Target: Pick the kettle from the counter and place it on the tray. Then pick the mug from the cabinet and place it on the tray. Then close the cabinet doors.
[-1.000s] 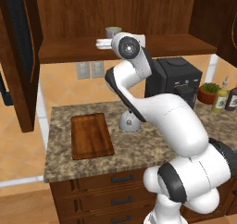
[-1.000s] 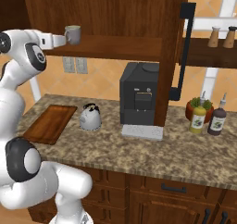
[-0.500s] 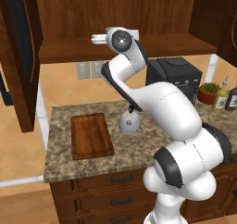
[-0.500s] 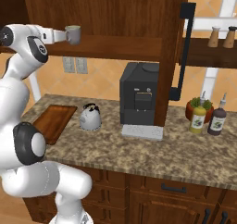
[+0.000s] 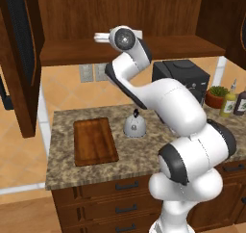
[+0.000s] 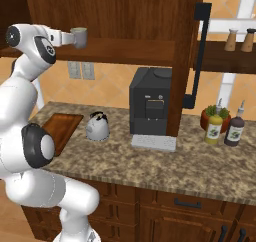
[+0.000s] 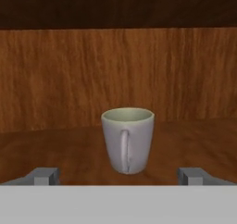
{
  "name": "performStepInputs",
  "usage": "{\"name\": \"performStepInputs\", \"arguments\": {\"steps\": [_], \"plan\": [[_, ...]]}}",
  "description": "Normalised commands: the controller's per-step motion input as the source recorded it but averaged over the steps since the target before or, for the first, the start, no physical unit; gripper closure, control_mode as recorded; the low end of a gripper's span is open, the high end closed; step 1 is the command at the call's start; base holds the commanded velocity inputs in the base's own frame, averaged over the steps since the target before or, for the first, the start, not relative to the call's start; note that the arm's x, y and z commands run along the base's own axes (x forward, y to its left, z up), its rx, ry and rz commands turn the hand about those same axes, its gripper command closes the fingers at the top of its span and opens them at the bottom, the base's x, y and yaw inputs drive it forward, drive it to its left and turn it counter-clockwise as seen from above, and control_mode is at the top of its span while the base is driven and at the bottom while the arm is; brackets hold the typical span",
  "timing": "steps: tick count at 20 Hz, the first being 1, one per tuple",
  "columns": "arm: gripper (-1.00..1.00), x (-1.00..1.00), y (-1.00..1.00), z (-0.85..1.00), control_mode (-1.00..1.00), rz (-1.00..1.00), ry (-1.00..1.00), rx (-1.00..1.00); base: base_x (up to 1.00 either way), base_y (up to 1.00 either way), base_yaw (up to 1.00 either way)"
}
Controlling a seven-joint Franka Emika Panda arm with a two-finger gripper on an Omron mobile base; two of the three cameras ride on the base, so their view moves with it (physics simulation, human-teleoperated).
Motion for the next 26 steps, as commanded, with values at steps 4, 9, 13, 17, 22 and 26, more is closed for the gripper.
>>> {"name": "performStepInputs", "arguments": {"steps": [4, 9, 13, 17, 22, 26], "plan": [[-1.0, 0.2, -0.01, -0.06, -1.0, 0.0, 0.0, 0.05, 0.0, 0.0, 0.0], [-1.0, 0.24, -0.08, -0.11, -1.0, 0.0, 0.0, 0.06, 0.0, 0.0, 0.0], [-1.0, 0.23, -0.1, -0.13, -1.0, 0.0, 0.0, 0.07, 0.0, 0.0, 0.0], [-1.0, 0.28, -0.01, -0.04, -1.0, 0.0, 0.0, 0.04, 0.0, 0.0, 0.0], [-1.0, 0.38, 0.0, 0.0, -1.0, 0.0, 0.0, 0.01, 0.0, 0.0, 0.0], [-1.0, 0.3, 0.0, -0.02, -1.0, 0.0, 0.0, 0.02, 0.0, 0.0, 0.0]]}}
